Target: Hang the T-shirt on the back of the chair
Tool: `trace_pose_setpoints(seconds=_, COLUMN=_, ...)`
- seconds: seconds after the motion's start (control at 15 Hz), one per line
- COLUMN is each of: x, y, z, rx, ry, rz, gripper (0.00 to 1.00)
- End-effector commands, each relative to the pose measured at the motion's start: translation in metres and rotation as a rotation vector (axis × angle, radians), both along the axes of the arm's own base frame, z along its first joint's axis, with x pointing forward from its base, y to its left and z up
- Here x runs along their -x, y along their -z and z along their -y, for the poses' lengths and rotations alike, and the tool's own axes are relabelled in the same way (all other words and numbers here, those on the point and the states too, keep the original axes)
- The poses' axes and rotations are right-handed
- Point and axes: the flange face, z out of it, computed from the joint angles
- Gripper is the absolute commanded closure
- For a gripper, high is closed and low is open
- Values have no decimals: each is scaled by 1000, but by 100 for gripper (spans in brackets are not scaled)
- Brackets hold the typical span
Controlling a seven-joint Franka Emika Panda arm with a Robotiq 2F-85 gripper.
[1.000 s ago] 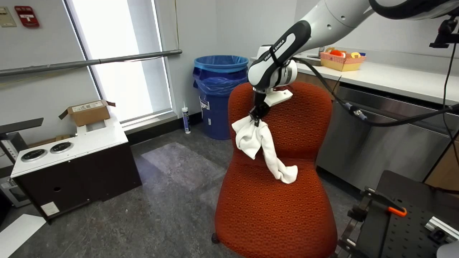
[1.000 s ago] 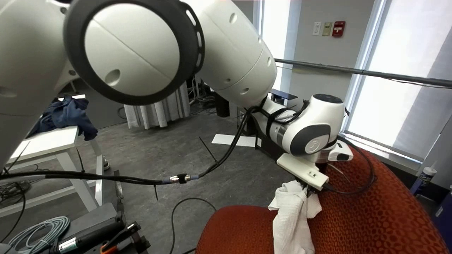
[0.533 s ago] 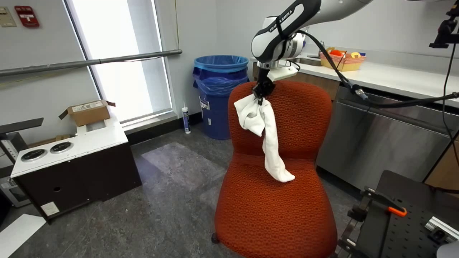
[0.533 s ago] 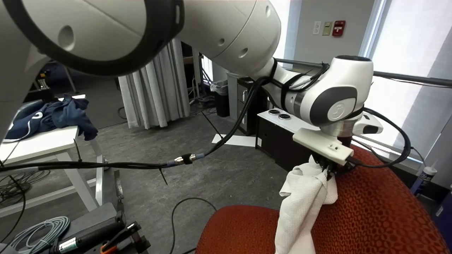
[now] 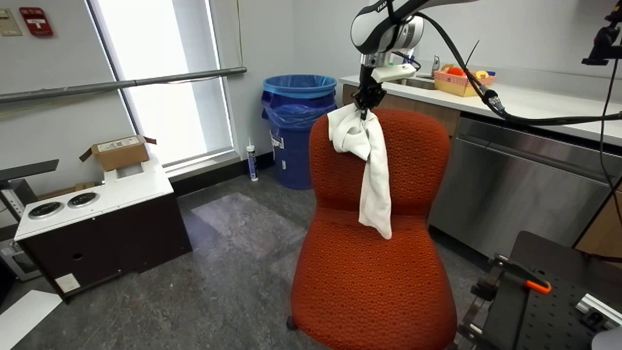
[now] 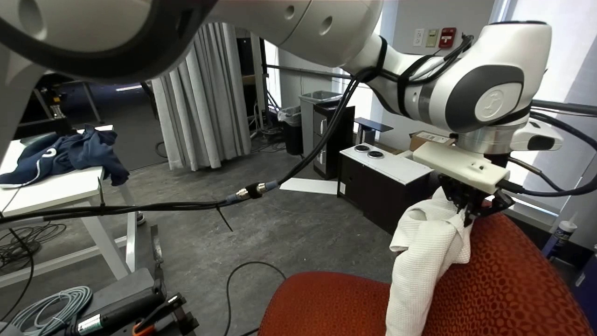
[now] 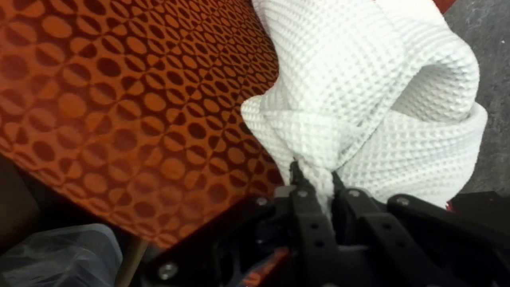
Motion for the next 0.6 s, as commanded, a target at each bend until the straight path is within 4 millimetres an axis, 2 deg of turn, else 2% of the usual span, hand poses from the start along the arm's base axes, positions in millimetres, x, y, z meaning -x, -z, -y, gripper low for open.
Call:
trace_pose_setpoints(seconds=0.0, x=7, y=-37, z=28, rx=-35, ry=93, rz=30, gripper=100)
trace_pose_setpoints(seconds=0.4, x=27, y=-96, z=82, rx=-45, ry=248, rz=77, gripper=100)
trace_pose_setpoints(seconds=0.53, x=28, y=-105, z=92, rx=-26, ry=304, rz=93, gripper=100)
